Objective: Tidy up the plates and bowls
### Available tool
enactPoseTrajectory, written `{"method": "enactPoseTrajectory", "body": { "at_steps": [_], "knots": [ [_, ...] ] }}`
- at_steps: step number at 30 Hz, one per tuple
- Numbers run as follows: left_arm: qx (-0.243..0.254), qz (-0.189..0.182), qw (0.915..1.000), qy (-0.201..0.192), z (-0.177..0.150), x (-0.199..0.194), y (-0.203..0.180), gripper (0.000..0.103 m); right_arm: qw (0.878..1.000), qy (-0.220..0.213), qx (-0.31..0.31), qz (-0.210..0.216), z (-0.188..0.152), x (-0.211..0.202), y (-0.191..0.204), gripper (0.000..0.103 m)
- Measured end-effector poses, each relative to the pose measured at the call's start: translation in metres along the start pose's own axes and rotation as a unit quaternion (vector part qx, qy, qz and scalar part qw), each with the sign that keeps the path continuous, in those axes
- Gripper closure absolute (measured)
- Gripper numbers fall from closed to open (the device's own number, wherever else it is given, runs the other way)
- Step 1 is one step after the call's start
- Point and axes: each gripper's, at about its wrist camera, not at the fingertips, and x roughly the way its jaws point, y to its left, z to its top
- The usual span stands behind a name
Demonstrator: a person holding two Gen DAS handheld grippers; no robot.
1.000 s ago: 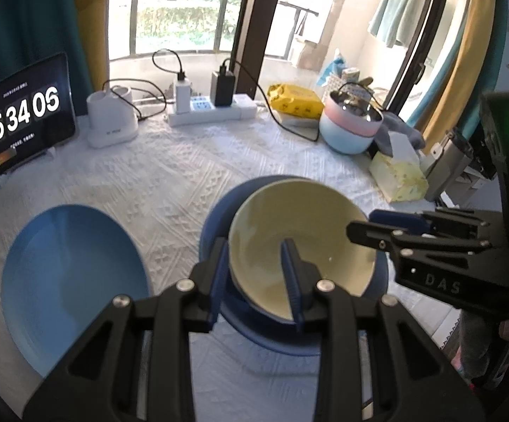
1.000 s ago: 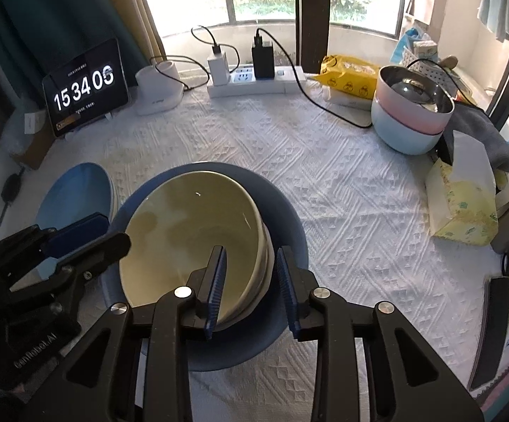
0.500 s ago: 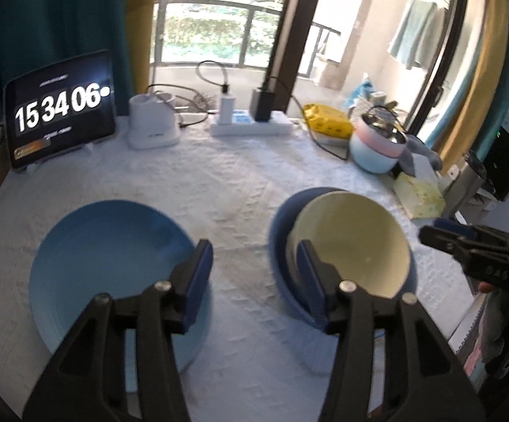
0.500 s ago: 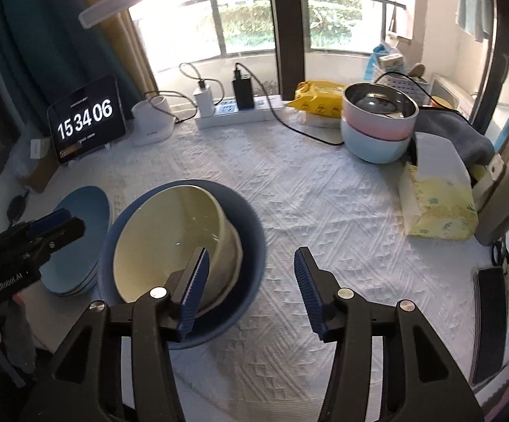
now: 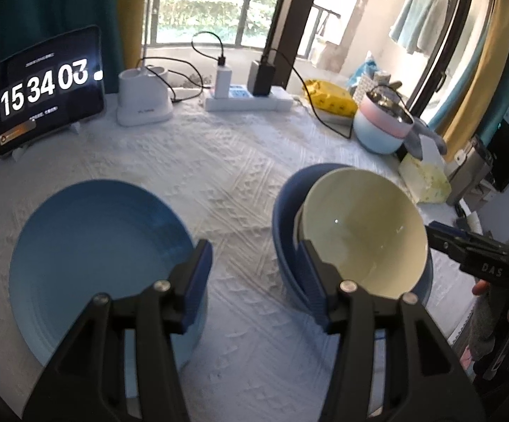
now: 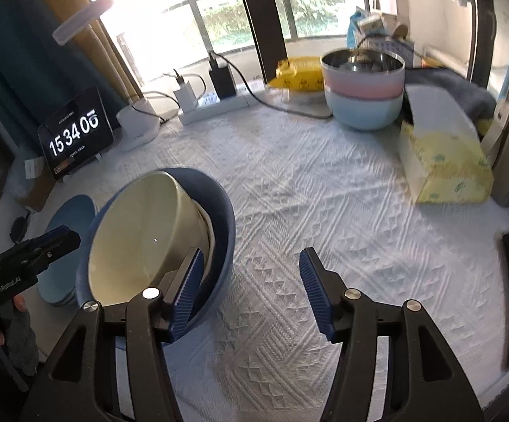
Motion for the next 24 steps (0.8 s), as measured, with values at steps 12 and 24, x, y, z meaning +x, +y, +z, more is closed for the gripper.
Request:
{"method": "enactPoseTrajectory", "body": {
  "at_steps": [12, 24],
  "knots": [
    [0.039, 0.029, 0.9985, 0.025, -0.002, 0.021, -0.013, 0.051, 1.0, 0.014, 0.012, -0.019, -0.001, 0.024, -0.003, 0.044],
    [0.02, 0.017, 0.9994, 0.022, -0.005, 0.023, -0.008, 0.05, 0.999, -0.007, 0.045, -0.023, -0.008, 0.03, -0.005, 0.044]
  ]
}}
